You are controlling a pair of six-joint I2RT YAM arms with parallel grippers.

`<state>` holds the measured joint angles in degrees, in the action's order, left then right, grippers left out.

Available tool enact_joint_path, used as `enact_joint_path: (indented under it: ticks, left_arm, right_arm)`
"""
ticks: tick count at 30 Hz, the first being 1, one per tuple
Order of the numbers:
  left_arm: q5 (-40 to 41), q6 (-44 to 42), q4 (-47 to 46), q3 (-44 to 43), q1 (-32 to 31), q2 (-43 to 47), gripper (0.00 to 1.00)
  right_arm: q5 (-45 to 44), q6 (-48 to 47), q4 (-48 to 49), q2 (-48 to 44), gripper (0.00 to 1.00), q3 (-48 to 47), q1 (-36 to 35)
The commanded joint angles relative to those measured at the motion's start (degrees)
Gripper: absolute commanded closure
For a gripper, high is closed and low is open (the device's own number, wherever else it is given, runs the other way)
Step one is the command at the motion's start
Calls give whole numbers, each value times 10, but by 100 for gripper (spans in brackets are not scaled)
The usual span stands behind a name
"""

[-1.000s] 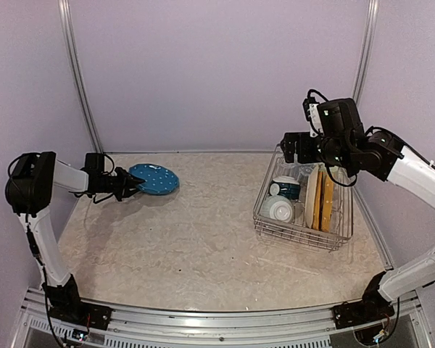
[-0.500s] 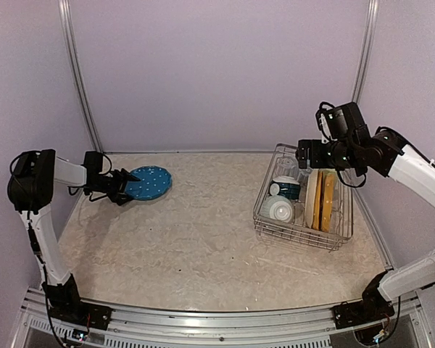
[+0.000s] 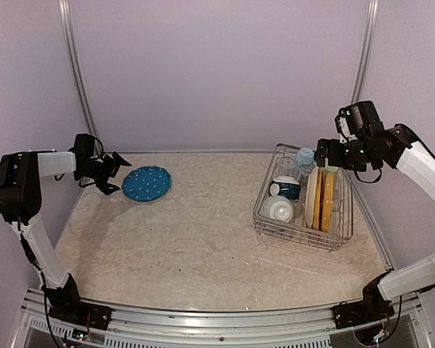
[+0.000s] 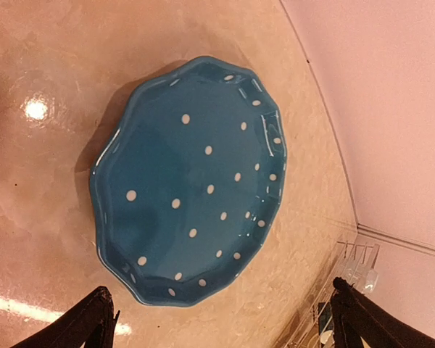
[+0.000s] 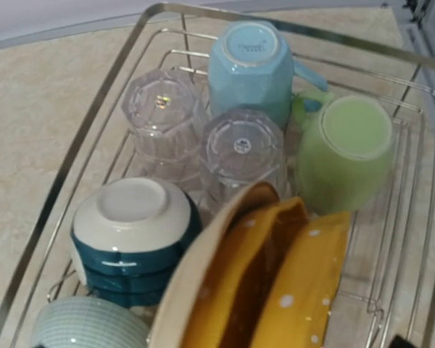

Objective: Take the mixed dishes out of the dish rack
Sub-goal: Place the plate at the corner of the board, then grab the plate from the dish rack.

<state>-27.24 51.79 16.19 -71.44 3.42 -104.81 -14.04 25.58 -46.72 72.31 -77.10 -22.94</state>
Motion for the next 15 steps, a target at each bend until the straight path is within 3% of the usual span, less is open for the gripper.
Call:
enact_joint_path:
  ticks: [1,7,11,15]
  left_arm:
    - [-32,-15,15,-20,-8,48,1]
    - [-64,-30,9,-26,-69,94,3]
    - [-58,-64,25,-43,-125,113,3]
    - [-39,-107,39,-54,-178,126,3]
  right_arm:
    - [95,8,-11,-12,3,10,52]
    - [187,30,28,-35,19,72,106]
    - [180,42,31,-37,31,94,120]
    - [147,60,21,-27,34,103,121]
